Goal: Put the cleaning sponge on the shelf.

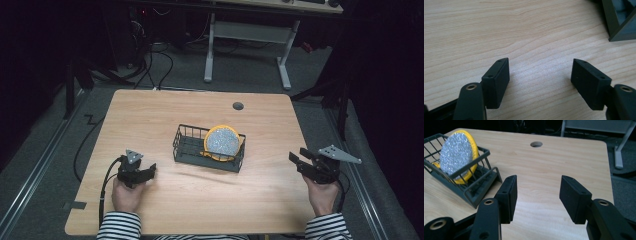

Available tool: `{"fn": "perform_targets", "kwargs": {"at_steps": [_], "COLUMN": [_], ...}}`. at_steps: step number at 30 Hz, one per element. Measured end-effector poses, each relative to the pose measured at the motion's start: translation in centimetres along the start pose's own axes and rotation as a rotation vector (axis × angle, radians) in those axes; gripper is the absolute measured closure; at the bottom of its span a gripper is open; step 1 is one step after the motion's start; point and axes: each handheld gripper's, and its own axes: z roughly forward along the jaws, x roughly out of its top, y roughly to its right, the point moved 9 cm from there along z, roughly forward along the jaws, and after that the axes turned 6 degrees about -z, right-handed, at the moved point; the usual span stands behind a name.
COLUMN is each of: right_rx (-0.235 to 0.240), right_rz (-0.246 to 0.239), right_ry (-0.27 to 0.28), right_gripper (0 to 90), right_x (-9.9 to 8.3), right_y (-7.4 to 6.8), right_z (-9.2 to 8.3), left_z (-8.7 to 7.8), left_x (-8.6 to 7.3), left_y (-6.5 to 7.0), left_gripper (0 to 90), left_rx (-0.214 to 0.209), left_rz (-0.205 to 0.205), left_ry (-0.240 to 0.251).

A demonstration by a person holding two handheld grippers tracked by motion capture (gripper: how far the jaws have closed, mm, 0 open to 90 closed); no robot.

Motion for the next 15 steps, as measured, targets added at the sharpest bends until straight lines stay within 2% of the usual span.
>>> {"fn": "perform_targets", "kwargs": {"at_steps": [8, 15], "right_rx": [0.003, 0.014], "right_rz": [0.032, 0.071], "right_ry": [-0.006, -0.014], "right_gripper": [47.4, 47.3], "right_x": [-2.2, -3.7], "right_y": [-0.9, -1.4], "right_z": [0.2, 1.5], "left_z": [0.0, 0.0], "left_x": [0.0, 0.0], "left_y": [0.0, 0.0], "left_gripper": [31.4, 31.4], "left_rx": [-0.001, -0.001], "left_rz": [0.000, 0.001], "left_ry": [0.000, 0.000]}}
